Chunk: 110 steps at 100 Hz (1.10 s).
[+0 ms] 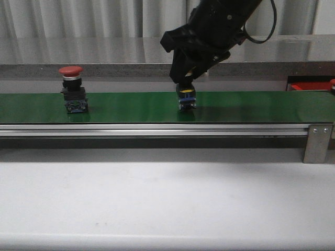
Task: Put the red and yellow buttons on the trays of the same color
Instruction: 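Carry the yellow button to the yellow tray and open the right gripper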
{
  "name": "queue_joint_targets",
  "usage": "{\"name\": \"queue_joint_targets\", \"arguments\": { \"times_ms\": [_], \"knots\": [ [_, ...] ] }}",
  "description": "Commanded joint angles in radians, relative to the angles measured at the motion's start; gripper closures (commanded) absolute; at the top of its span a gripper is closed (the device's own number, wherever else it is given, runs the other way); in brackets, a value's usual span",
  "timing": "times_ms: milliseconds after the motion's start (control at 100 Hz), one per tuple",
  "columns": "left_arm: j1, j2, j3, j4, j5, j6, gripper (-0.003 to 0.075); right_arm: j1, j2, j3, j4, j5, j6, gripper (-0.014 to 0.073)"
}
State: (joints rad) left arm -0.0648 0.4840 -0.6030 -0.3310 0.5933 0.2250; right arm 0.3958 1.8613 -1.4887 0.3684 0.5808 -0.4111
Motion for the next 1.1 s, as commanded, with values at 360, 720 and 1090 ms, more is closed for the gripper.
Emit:
{"name": "queue_joint_targets", "arguments": {
  "times_ms": [360, 720, 1090],
  "knots": [
    [-0.005, 0.006, -0.025, -0.014, -0.064, -0.002, 0.0741, -0.072, -0.291, 0.073, -0.234, -0.004, 0.299, 0.0501],
    [-0.005, 0.006, -0.025, -0.014, -0.064, -0.002, 0.0741, -0.272, -0.517, 0.261, -0.307, 0.048, 0.299, 0.0501],
    [-0.005, 0.006, -0.025, -0.014, -0.064, -0.002, 0.0741, -0.561, -0.598, 0.279, -0.355, 0.166, 0.324, 0.0501]
  ]
}}
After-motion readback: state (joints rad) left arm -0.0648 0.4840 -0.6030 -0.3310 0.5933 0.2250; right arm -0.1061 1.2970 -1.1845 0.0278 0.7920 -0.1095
